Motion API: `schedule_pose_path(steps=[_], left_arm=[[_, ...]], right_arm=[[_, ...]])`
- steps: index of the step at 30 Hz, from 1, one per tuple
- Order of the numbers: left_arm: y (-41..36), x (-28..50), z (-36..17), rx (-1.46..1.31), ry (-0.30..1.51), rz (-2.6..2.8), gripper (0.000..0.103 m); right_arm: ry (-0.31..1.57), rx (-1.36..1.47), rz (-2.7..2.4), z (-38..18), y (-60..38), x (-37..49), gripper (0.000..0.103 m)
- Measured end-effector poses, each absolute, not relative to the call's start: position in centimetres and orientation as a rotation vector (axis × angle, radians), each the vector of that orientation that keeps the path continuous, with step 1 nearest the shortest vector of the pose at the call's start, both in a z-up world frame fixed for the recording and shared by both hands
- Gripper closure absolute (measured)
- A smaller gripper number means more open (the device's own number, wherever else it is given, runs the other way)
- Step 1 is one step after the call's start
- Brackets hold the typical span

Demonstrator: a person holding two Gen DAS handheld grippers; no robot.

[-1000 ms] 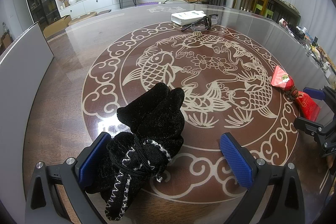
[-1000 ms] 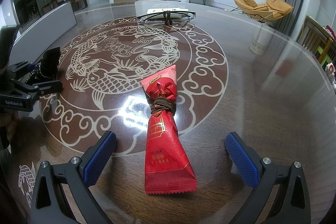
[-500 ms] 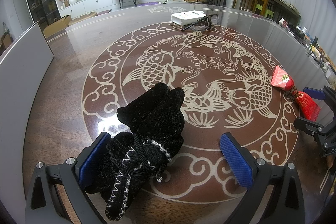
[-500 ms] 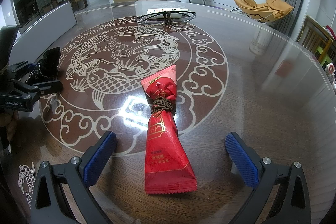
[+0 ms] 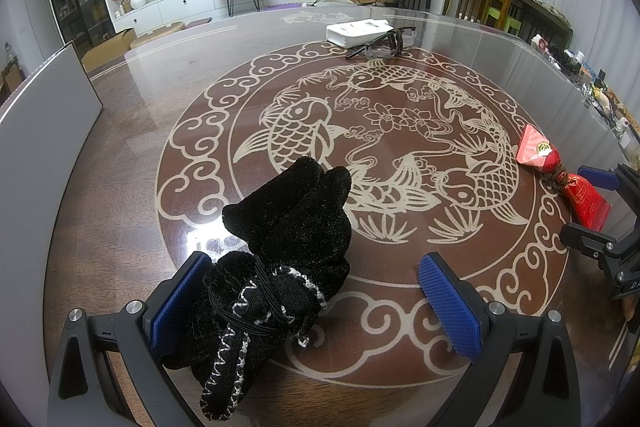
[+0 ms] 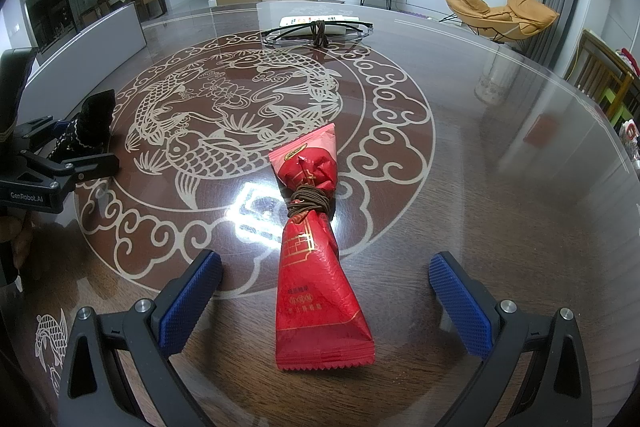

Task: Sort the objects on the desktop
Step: 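Hold the red packet and black knit item lifted above the table, then carry the red packet and knit item over the enclosure and open both tools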

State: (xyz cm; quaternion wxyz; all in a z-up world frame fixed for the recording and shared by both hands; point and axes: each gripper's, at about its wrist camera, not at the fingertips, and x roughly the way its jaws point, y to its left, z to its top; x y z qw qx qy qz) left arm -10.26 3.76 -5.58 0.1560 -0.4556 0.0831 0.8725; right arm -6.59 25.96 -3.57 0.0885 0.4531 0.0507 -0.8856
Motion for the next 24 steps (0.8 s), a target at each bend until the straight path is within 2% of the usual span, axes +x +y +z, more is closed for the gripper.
schedule_pose_path(steps=[3, 5, 6, 7, 9, 11, 15, 20, 24], left_arm=[[3.5, -9.7, -5.5, -1.328, 0.280, 2.435, 0.000], [3.4, -9.7, -5.4, -1.362, 0.318, 2.376, 0.000], [3.2, -9.7, -5.3, -1.371, 0.315, 2.379, 0.005], [2.9, -9.4, -5.0, -1.359, 0.303, 2.400, 0.013], [2.3, -8.5, -4.5, -1.316, 0.278, 2.440, 0.060], [1.7, -7.8, -4.1, -1.319, 0.246, 2.438, 0.065], [-0.3, -4.7, -2.0, -1.249, 0.138, 2.494, 0.066], [-5.5, -1.4, 5.2, -1.095, -0.058, 2.589, 0.066], [-12.4, 0.0, 11.0, -1.016, -0.117, 2.722, 0.066]], right_arm=[[0.196, 1.424, -2.542, -3.3, 25.9, -7.8, 0.000], [0.210, 1.462, -2.499, -3.1, 26.0, -9.0, 0.006], [0.206, 1.472, -2.495, -2.9, 26.1, -9.4, 0.021], [0.213, 1.461, -2.502, -2.6, 26.0, -9.8, 0.048], [0.229, 1.459, -2.490, -2.2, 25.6, -10.3, 0.083], [0.251, 1.510, -2.476, -2.1, 25.0, -10.8, 0.083], [0.221, 1.459, -2.495, 0.3, 23.9, -10.2, 0.083], [0.135, 1.286, -2.487, 6.1, 19.5, -10.0, 0.083], [0.097, 1.114, -2.398, 11.0, 11.5, -10.3, 0.083]])
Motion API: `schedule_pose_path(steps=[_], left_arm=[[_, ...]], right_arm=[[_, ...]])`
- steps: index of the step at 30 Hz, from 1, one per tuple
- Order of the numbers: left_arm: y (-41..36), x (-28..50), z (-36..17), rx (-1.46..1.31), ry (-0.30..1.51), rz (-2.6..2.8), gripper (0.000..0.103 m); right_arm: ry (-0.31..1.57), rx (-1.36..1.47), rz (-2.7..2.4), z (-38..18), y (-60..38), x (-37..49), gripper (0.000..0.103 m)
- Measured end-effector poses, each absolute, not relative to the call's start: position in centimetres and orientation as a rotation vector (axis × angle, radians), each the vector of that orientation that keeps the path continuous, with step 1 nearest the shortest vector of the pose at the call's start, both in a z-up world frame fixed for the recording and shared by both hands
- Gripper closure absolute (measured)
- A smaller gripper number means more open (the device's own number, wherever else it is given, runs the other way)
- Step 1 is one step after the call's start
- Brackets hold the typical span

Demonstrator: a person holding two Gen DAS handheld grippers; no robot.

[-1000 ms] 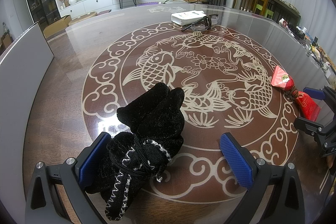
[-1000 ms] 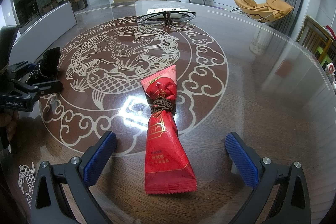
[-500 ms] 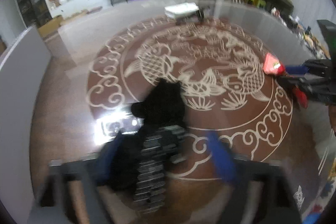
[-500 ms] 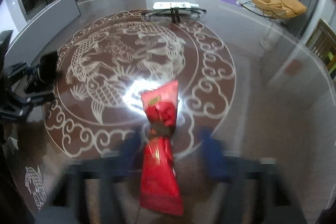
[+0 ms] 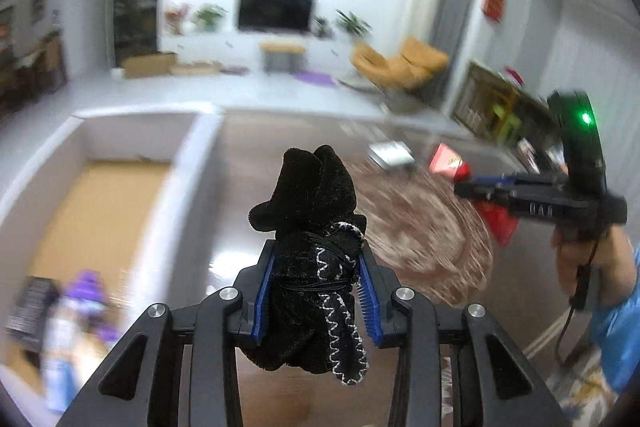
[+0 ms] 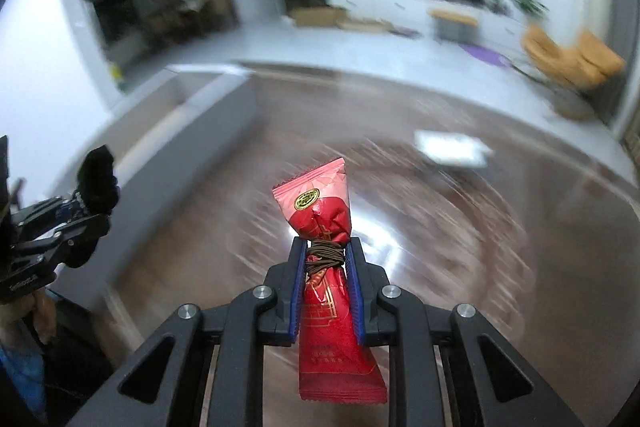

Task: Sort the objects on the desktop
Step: 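Carry the red packet and knit item over the enclosure and open both tools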

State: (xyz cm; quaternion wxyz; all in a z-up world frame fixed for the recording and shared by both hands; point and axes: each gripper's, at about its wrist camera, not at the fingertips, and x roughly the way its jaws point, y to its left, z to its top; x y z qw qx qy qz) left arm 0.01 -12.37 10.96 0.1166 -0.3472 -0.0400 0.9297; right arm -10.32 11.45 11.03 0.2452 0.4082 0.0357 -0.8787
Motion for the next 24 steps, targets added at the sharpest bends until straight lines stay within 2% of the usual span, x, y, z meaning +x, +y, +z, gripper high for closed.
schedule_pose_path(steps=[5, 9, 13, 14, 15, 16, 17, 18, 24], left_arm=[[-23.2, -0.1, 13.3, -1.117, -0.175, 2.928, 0.066], [-29.7, -0.1, 10.4, -1.326, -0.236, 2.990, 0.066], [-32.7, 0.2, 6.6, -1.500, -0.264, 2.987, 0.065], [-33.0, 0.4, 6.0, -1.511, -0.271, 2.989, 0.062], [-33.2, 0.5, 5.4, -1.523, -0.275, 2.994, 0.055], [-33.3, 0.6, 4.8, -1.542, -0.281, 2.995, 0.048], [-33.4, 0.7, 4.2, -1.559, -0.292, 2.994, 0.029], [-33.5, 0.9, 3.7, -1.566, -0.301, 2.997, 0.016], [-32.8, 1.9, 3.8, -1.507, -0.322, 3.055, 0.016]], right_arm=[[0.004, 0.980, -2.203, 14.6, -1.0, -10.5, 0.083], [-0.043, 0.963, -2.037, 14.1, -10.8, -9.9, 0.083], [0.000, 1.027, -1.957, 10.7, -18.3, -9.2, 0.082], [0.009, 1.051, -1.948, 9.6, -19.5, -9.1, 0.082], [0.020, 1.071, -1.945, 8.6, -20.4, -8.9, 0.080], [0.040, 1.100, -1.942, 7.6, -21.4, -8.7, 0.074], [0.052, 1.119, -1.931, 6.9, -21.9, -8.7, 0.067], [0.068, 1.134, -1.926, 6.4, -22.3, -8.5, 0.052], [0.055, 1.062, -1.973, 7.5, -20.6, -7.8, 0.030]])
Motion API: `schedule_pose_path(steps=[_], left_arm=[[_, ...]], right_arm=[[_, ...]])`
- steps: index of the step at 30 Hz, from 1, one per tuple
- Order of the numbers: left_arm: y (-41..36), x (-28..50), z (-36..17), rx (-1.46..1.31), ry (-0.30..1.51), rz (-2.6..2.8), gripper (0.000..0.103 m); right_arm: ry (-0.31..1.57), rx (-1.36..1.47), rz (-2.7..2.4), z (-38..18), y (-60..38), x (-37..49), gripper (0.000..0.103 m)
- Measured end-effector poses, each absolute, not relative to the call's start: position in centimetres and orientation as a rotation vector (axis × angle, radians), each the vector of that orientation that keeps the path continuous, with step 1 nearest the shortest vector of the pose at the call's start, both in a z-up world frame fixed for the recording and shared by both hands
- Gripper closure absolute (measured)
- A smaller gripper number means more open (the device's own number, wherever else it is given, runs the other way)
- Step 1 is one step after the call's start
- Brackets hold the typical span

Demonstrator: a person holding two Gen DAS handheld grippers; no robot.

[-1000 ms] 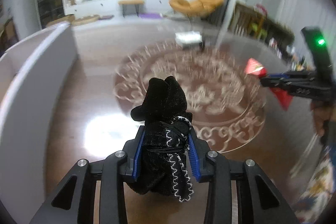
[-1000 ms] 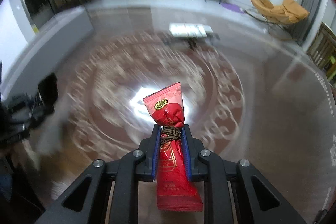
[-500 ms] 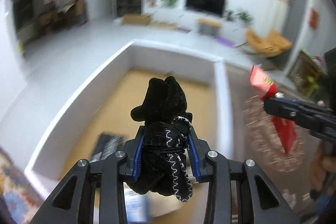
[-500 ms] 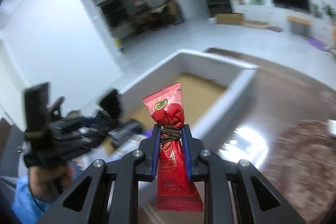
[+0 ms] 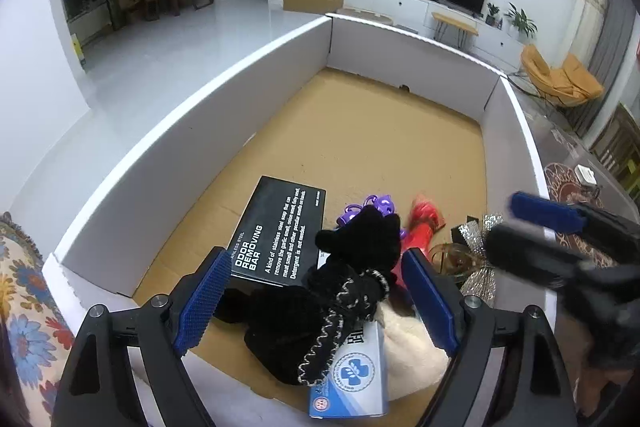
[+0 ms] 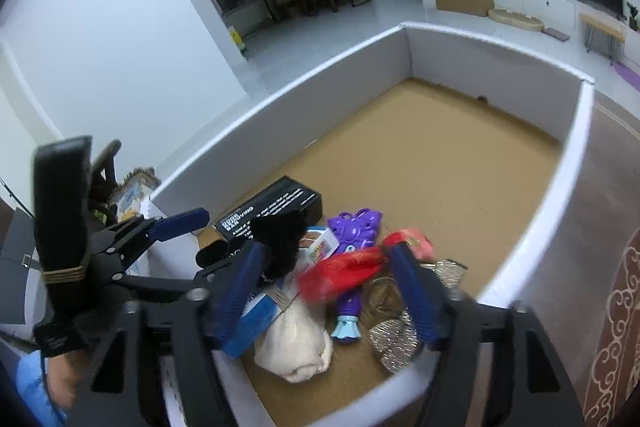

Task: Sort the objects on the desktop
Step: 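Carry the red packet and knit item over the enclosure and open both tools, then grasp the black-framed glasses with the right tool while the left tool approaches the sunscreen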

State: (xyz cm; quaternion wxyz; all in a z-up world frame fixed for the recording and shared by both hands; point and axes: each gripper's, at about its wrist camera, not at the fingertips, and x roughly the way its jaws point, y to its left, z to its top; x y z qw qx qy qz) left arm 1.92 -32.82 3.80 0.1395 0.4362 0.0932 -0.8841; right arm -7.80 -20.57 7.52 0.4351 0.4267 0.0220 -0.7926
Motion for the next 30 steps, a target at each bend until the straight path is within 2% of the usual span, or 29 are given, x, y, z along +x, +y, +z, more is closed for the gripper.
schedule_pose_path(steps=[5, 9, 13, 14, 15, 16, 19, 22, 26, 30], left_arm=[[-31.0, 2.0, 5.5, 1.208, 0.254, -2.613, 0.016], [-26.5, 2.5, 7.8, 1.148, 0.221, -2.751, 0.016], [-19.2, 3.1, 11.0, 1.108, 0.120, -2.968, 0.015], [-16.7, 3.2, 11.6, 1.100, 0.080, -3.030, 0.010], [-14.6, 3.1, 12.0, 1.099, 0.046, -3.077, 0.001], [-12.4, 3.1, 11.9, 1.110, 0.010, -3.124, 0.000], [-6.6, 1.5, 9.1, 1.251, -0.076, -3.196, 0.000], [-2.8, -1.6, 3.3, 1.458, -0.150, -3.119, 0.000], [-0.9, -4.8, -2.7, 1.573, -0.250, -3.002, 0.000], [-1.9, -6.1, -3.9, 1.556, -0.260, -2.960, 0.000]], right_arm=[[-0.018, 0.966, -2.067, 9.1, -14.9, -8.8, 0.018], [-0.040, 0.942, -2.209, 8.2, -7.6, -9.4, 0.017], [-0.033, 1.023, -2.403, 4.7, 2.3, -10.4, 0.017], [-0.027, 1.060, -2.455, 3.7, 5.0, -10.8, 0.017], [-0.026, 1.103, -2.499, 2.8, 7.5, -11.2, 0.017], [-0.037, 1.159, -2.543, 1.9, 10.4, -11.7, 0.017], [-0.157, 1.297, -2.662, 0.2, 18.5, -12.9, 0.017], [-0.256, 1.327, -2.718, -0.3, 23.1, -13.7, 0.017], [-0.292, 1.356, -2.738, -0.1, 24.5, -15.8, 0.017], [-0.320, 1.336, -2.731, 0.3, 22.9, -19.0, 0.017]])
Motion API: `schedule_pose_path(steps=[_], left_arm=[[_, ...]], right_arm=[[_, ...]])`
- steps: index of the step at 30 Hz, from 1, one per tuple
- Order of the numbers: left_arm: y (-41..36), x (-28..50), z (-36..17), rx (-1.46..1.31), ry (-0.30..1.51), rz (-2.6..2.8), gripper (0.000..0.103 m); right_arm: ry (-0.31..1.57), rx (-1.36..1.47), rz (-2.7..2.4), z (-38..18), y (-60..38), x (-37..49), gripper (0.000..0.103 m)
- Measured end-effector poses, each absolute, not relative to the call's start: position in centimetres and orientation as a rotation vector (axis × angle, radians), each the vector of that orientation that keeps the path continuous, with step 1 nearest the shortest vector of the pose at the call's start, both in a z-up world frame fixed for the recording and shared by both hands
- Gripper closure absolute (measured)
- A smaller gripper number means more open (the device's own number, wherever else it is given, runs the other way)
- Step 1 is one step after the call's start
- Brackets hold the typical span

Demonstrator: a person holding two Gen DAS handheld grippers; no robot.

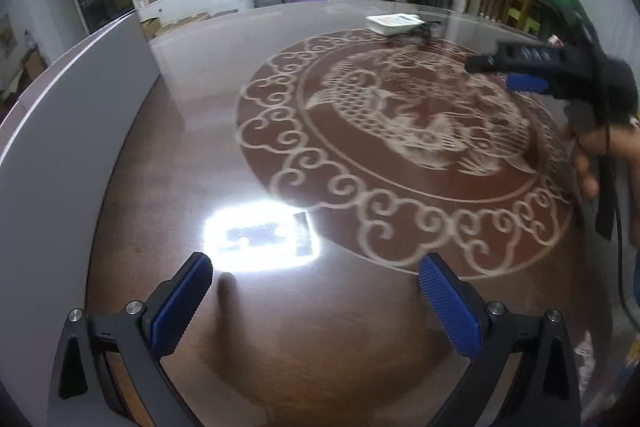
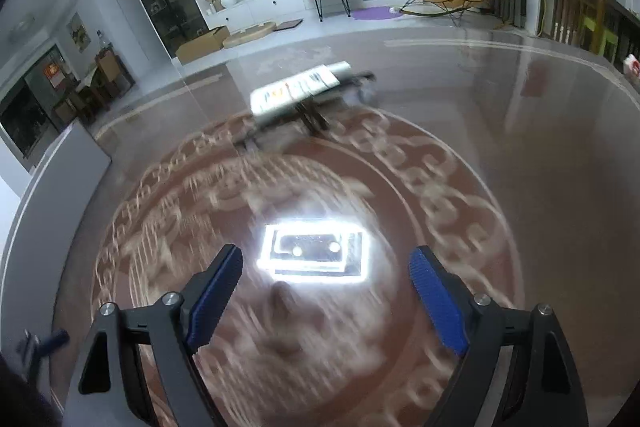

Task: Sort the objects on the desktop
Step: 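Grasp the black-framed glasses with the right tool while the left tool approaches the sunscreen, then grasp the white sunscreen bottle with the left tool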

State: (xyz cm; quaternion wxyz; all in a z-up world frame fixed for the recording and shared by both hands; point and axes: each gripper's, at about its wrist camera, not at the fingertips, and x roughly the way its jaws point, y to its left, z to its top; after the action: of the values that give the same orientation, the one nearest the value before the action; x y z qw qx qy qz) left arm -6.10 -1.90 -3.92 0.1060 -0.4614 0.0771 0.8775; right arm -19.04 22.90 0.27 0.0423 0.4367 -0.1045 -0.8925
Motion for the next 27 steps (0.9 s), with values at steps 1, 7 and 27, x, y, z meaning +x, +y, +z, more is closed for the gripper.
schedule_pose_path(steps=[1, 7, 27], left_arm=[[-2.3, -6.1, -4.0, -1.365, 0.206, 2.594, 0.000], [-3.3, -6.6, -4.6, -1.378, 0.102, 2.616, 0.000], [-2.5, -7.1, -4.9, -1.359, 0.158, 2.614, 0.000]], right_arm=[[-0.325, 1.339, -2.733, 0.3, 22.3, -20.4, 0.017], [-0.319, 1.401, -2.801, -0.8, 18.9, -28.0, 0.017], [-0.046, 1.344, -2.849, -1.1, 28.1, -16.1, 0.084]])
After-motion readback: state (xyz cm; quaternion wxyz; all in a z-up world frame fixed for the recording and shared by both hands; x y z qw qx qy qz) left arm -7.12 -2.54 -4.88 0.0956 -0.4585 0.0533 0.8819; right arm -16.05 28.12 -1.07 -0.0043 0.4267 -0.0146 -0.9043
